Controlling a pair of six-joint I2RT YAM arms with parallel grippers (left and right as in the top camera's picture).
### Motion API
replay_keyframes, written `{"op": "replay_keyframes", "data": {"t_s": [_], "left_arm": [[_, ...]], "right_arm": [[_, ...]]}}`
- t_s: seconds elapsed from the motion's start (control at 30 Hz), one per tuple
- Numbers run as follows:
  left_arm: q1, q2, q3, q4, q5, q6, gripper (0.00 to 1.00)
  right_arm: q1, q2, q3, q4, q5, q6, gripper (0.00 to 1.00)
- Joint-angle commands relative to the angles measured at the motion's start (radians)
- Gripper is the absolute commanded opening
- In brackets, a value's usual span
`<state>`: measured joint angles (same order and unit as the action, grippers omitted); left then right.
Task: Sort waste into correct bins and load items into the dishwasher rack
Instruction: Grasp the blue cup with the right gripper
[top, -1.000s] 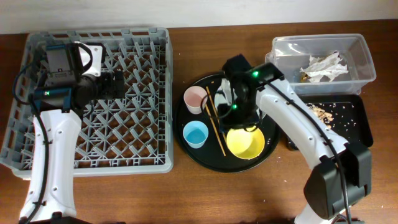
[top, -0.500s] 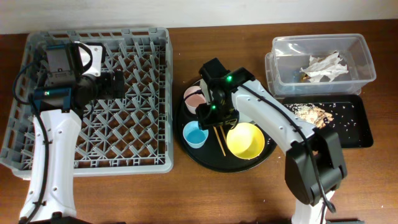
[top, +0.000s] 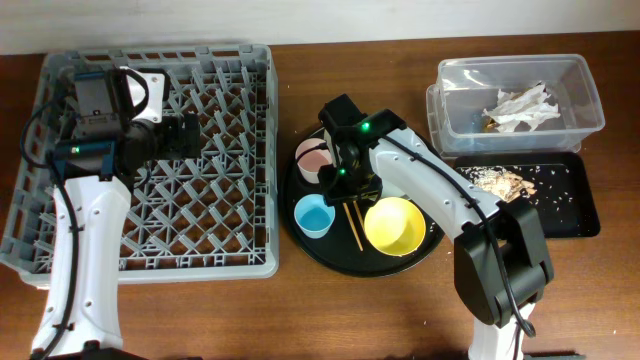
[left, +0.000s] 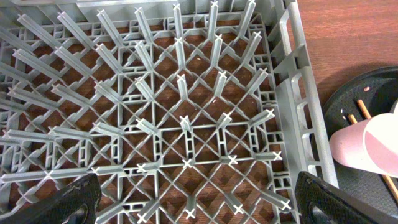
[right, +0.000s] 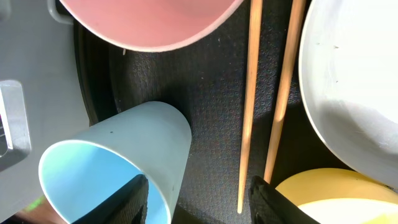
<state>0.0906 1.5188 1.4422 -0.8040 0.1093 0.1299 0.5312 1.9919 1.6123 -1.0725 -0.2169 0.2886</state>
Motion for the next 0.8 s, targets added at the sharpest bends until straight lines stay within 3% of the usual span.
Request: {"op": "replay_keyframes", "data": {"t_s": [0.0, 0.77], "left_arm": [[-0.003, 0.003, 0.014, 0.002, 0.014, -0.008, 0.99], [-0.003, 0.003, 0.014, 0.002, 0.014, -0.008, 0.99]], "right_arm": [[0.019, 0.010, 0.014, 0.000, 0.019, 0.009, 0.53], [0.058, 0.013, -0.057, 0.061, 0.072, 0.084, 0.36]]}}
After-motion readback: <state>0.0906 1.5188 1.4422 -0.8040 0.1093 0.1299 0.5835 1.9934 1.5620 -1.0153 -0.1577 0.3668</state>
